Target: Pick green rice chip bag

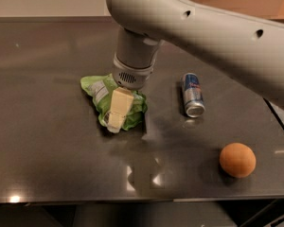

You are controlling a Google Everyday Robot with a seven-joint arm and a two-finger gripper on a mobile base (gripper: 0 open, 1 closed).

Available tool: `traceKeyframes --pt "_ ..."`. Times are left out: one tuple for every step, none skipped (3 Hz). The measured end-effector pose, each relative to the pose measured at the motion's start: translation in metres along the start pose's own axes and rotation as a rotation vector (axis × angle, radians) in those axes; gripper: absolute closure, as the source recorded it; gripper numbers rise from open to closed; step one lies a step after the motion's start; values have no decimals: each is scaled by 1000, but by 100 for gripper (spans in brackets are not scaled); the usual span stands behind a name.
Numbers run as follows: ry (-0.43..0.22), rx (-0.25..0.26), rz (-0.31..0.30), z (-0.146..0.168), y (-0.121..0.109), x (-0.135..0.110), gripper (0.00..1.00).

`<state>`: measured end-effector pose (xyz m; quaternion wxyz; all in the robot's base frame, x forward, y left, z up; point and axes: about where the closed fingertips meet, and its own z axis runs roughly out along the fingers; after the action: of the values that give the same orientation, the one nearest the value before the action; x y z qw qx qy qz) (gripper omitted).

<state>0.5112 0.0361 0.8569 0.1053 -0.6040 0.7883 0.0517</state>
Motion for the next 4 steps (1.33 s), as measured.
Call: traceKeyframes --pt "-2 -12 3 5 -2 -2 16" --pt "-26 -19 4 -2 -3 -3 41" --pt "-39 -27 2 -6 -4 -4 63" --pt "-48 -34 -4 -10 -5 -5 87"
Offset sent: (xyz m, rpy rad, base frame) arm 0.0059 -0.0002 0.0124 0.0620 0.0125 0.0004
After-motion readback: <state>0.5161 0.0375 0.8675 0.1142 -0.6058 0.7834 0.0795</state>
